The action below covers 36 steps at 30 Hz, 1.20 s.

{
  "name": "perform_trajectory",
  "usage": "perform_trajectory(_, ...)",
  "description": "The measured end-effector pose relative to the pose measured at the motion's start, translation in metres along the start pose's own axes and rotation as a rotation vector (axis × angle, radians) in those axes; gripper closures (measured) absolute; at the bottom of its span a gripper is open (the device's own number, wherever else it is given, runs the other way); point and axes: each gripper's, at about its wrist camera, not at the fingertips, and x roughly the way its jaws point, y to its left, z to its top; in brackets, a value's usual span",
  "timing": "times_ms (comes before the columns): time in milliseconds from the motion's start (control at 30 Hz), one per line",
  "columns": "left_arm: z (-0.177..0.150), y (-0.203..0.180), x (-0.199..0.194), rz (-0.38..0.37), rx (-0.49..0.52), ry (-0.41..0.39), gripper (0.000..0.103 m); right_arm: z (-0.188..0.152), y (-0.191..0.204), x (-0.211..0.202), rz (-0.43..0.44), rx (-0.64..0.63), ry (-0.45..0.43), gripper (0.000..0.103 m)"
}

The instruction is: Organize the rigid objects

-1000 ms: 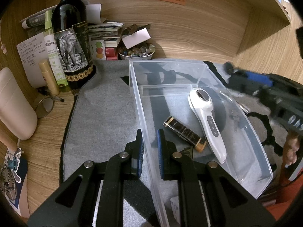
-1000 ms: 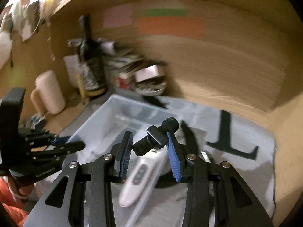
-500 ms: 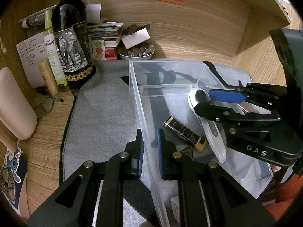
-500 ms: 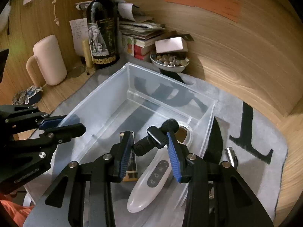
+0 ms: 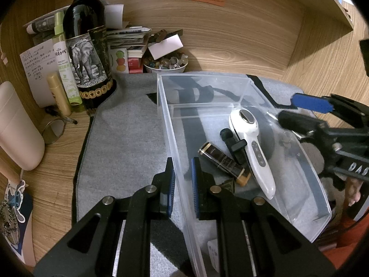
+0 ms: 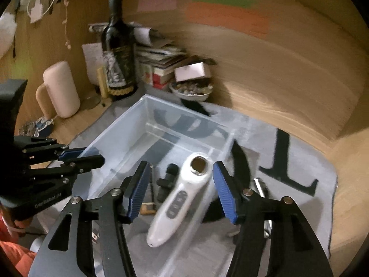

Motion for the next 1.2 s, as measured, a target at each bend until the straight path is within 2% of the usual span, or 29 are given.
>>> perform_trajectory(67, 0.0, 0.0, 0.0, 0.0, 0.001, 0.0, 0.091, -0.003, -0.009, -0.007, -0.022, 0.023, -0.009, 0.047)
perform_trajectory(133, 0.0, 0.0, 0.0, 0.0, 0.0, 0.0, 0.091, -0.008, -0.02, -0.014, -0.056, 0.05, -0.012, 0.04)
perform_trajectory(267, 0.0, 0.001, 0.0, 0.0, -0.006, -0.002, 0.091, -0.027, -0.041, -0.021, -0.13, 0.093, 0.02, 0.04)
perform_trajectory(433, 0.0, 0.002, 0.0, 0.0, -0.012, -0.004, 0.091, -0.054, -0.064, -0.015, -0.176, 0.164, 0.099, 0.04)
perform_trajectory(767, -0.001, 0.001, -0.001, 0.013, -0.001, 0.002, 0.091, -0.088, -0.089, 0.014, -0.145, 0.303, 0.211, 0.04)
perform_trajectory(900, -0.001, 0.0, -0.001, 0.015, 0.0, 0.002, 0.091, -0.092, -0.085, 0.025, -0.106, 0.278, 0.241, 0.04)
perform_trajectory(1000, -0.002, 0.0, -0.001, 0.015, -0.001, 0.002, 0.091, -0.093, -0.084, 0.034, -0.119, 0.25, 0.244, 0.04)
perform_trajectory(1067, -0.001, 0.0, -0.001, 0.015, 0.001, 0.001, 0.091, -0.091, -0.086, 0.035, -0.114, 0.254, 0.234, 0.042)
perform_trajectory(1200, -0.001, 0.0, -0.001, 0.014, -0.001, 0.003, 0.091, -0.091, -0.092, 0.035, -0.124, 0.258, 0.21, 0.062)
